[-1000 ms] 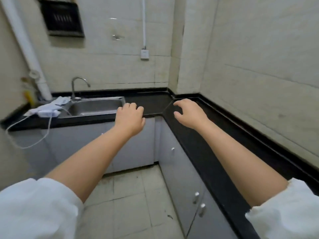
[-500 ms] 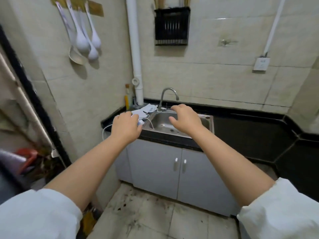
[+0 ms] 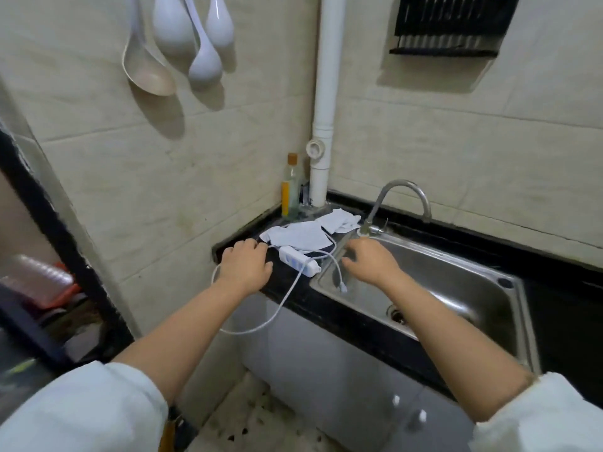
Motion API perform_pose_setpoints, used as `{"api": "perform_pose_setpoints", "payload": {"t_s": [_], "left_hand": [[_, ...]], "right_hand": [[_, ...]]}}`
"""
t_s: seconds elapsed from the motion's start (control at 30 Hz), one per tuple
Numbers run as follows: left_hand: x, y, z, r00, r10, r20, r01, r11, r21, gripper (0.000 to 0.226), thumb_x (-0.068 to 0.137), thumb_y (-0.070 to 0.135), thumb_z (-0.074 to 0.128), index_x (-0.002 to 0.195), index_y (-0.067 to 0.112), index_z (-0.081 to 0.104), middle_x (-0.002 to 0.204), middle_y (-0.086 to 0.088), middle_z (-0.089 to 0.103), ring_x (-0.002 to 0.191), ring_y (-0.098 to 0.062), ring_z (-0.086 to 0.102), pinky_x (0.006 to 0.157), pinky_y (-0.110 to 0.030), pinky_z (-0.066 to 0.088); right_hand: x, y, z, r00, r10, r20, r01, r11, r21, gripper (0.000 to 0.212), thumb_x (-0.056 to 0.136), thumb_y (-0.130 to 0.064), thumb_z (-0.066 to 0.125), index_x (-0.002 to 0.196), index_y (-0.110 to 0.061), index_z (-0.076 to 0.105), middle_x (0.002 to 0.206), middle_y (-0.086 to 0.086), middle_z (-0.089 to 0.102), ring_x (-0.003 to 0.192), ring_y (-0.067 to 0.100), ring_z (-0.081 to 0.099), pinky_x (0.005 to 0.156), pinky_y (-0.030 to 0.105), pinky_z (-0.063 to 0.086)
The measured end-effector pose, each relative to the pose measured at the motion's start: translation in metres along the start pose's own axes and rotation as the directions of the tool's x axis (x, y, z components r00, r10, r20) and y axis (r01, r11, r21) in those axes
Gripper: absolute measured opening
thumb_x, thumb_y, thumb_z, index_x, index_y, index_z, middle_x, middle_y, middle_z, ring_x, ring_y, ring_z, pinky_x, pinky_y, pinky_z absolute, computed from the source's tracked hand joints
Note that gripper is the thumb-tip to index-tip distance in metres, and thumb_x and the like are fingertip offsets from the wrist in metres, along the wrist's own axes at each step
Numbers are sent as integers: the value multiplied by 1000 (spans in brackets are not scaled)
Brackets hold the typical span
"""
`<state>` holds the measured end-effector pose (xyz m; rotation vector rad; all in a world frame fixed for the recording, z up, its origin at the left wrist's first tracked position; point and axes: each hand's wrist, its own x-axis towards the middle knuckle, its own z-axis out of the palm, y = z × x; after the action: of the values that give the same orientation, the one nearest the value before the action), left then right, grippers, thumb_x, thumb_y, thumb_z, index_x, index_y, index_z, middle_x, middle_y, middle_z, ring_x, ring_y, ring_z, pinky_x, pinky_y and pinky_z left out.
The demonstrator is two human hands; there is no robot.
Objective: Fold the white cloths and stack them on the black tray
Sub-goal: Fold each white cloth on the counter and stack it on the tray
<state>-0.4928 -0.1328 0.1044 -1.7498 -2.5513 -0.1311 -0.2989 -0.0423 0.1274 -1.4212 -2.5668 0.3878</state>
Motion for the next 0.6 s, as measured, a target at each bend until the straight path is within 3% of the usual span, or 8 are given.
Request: {"api": "perform_pose_setpoints", "payload": {"t_s": [0.17, 0.23, 0.3, 0.33, 0.4, 0.47, 0.53, 0.6], "left_hand": [[106, -18, 36, 995, -44, 94, 44, 999, 7, 42, 95, 33, 41, 132, 12, 44, 133, -9, 47, 123, -27, 46, 99, -38, 39], [136, -23, 45, 991, -52, 123, 54, 998, -11, 42, 96, 33, 41, 132, 12, 44, 134, -9, 47, 122, -27, 46, 99, -37, 39], [159, -29, 58, 987, -59, 152, 64, 998, -28, 41, 96, 32, 40, 131, 12, 44, 133, -9, 48, 121, -26, 47, 97, -37, 40], [166, -32, 65, 983, -69, 169, 77, 996, -41, 40, 96, 31, 40, 131, 11, 44, 132, -9, 48, 120, -26, 47, 97, -38, 40], [176, -40, 82, 975, -93, 203, 107, 992, -60, 41, 97, 31, 40, 133, 11, 43, 132, -9, 47, 120, -26, 47, 99, -38, 40], [184, -49, 101, 964, -134, 230, 155, 985, -76, 42, 96, 32, 40, 134, 12, 42, 134, -8, 47, 121, -25, 47, 101, -37, 41], [186, -55, 116, 945, -183, 270, 208, 976, -67, 42, 96, 32, 40, 134, 13, 42, 136, -7, 47, 122, -24, 47, 104, -37, 39], [192, -58, 127, 931, -213, 297, 243, 968, -68, 42, 96, 31, 39, 134, 14, 43, 136, -7, 47, 124, -23, 45, 107, -34, 35]], "right_hand": [[127, 2, 36, 988, -10, 152, 6, 1000, 27, 27, 87, -17, 48, 108, -4, 60, 115, 18, 62, 107, 33, 56, 78, 34, 46], [165, 0, 54, 973, -43, 226, 37, 999, 30, 14, 88, -17, 49, 87, -9, 60, 108, 19, 64, 102, 32, 57, 69, 28, 36], [201, -3, 77, 958, -73, 277, 66, 997, 36, 30, 90, -17, 49, 61, -19, 42, 88, 16, 62, 95, 30, 57, 68, 26, 31], [216, -6, 88, 948, -86, 305, 76, 996, 45, 33, 90, -17, 49, 59, -21, 39, 82, 13, 59, 93, 29, 56, 68, 27, 33], [243, -12, 112, 929, -115, 352, 91, 992, 83, 13, 91, -18, 49, 89, -12, 60, 100, 15, 61, 105, 31, 55, 80, 33, 43], [269, -15, 137, 915, -136, 380, 110, 990, 90, 39, 92, -20, 49, 129, -8, 47, 130, 18, 52, 122, 33, 47, 101, 39, 40], [289, -14, 157, 903, -141, 406, 121, 990, 74, 47, 93, -21, 47, 138, -10, 37, 140, 15, 42, 130, 31, 39, 108, 40, 33], [310, -12, 174, 894, -146, 423, 128, 989, 70, 44, 94, -19, 45, 136, -10, 40, 141, 14, 42, 130, 31, 39, 108, 39, 32]]}}
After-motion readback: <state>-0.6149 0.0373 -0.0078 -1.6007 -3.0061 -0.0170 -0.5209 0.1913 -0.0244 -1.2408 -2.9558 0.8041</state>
